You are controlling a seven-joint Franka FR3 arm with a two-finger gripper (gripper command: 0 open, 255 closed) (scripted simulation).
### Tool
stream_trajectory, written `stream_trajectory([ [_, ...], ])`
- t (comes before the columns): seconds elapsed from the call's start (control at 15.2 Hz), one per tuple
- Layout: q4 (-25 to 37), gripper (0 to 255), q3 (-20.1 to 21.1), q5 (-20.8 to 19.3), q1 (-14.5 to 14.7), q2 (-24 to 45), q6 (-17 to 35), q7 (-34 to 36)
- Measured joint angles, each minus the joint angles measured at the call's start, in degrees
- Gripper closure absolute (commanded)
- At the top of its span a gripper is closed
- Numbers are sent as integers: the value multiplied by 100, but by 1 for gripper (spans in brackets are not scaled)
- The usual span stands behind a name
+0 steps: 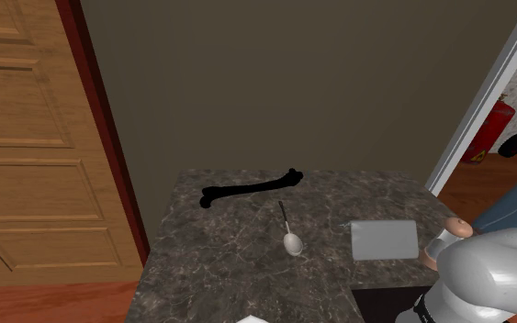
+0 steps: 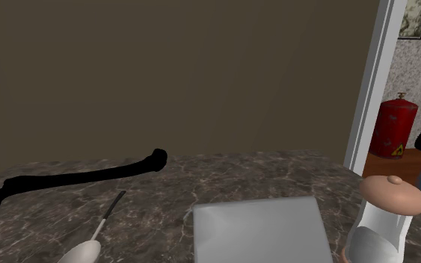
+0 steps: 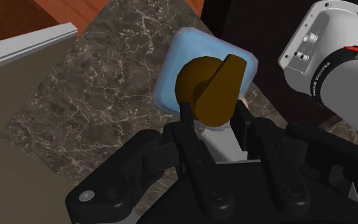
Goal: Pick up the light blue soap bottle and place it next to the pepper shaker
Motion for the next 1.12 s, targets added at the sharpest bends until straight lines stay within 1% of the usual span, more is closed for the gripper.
stream_trajectory([
  [1.12, -1324, 255, -638, -633, -317, -531, 844, 87],
])
